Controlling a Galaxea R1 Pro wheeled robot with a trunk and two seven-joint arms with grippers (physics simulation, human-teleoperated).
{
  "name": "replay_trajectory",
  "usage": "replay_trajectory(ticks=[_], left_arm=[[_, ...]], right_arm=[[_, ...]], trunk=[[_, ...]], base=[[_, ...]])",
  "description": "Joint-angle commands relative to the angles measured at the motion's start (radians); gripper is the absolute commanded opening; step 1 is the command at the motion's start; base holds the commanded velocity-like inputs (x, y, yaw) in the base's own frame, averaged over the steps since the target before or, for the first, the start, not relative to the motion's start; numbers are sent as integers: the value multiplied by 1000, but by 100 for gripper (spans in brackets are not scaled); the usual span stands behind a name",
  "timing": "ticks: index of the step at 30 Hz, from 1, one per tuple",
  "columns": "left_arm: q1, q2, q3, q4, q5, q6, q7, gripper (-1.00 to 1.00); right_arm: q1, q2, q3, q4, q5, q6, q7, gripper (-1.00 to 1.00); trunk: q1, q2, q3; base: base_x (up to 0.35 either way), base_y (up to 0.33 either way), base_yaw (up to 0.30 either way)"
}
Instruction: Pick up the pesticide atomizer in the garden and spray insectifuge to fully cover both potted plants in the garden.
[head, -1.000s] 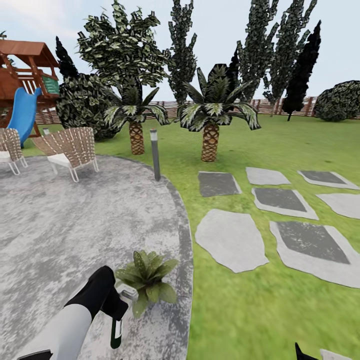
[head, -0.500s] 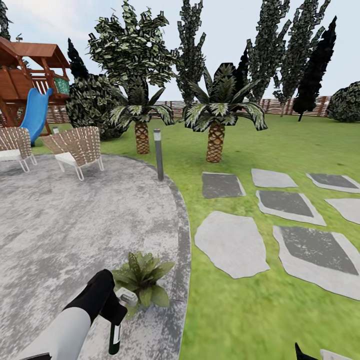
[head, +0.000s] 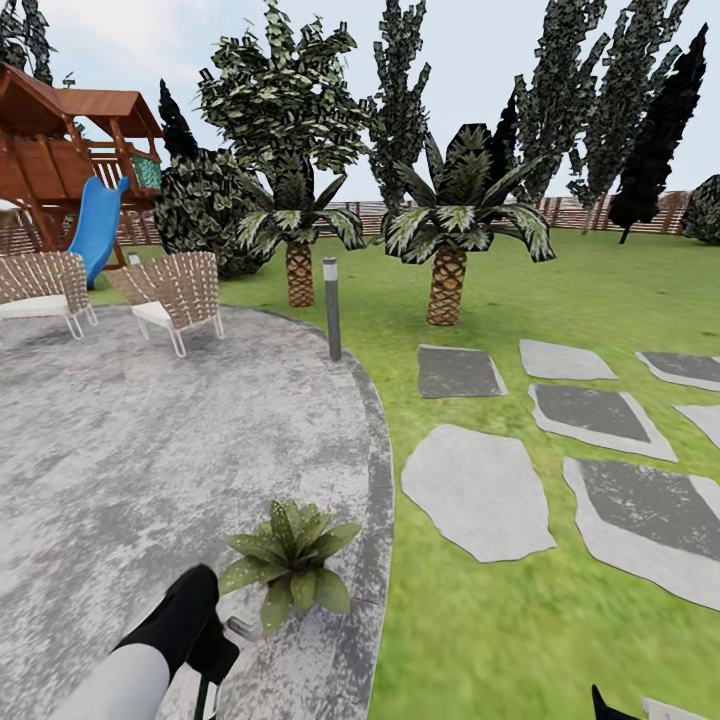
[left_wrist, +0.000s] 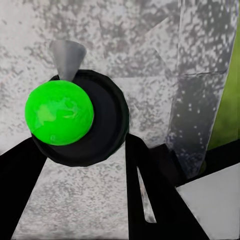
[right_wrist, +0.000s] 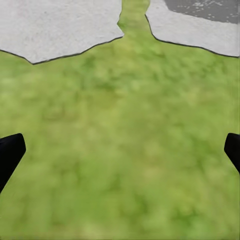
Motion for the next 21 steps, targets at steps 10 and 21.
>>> replay_trajectory(ticks=[10,21], left_arm=[[9,-5,7,0,3,-6,15,-100],[99,1,17,-10,4,-121,22,-100]], right_arm=[[-2,-1,-9,0,5,-5,8,100],[-2,0,-9,0,5,-5,8,100]], trunk=[[0,0,-1],[0,0,-1]], base=[[144,0,1],[42,0,0]])
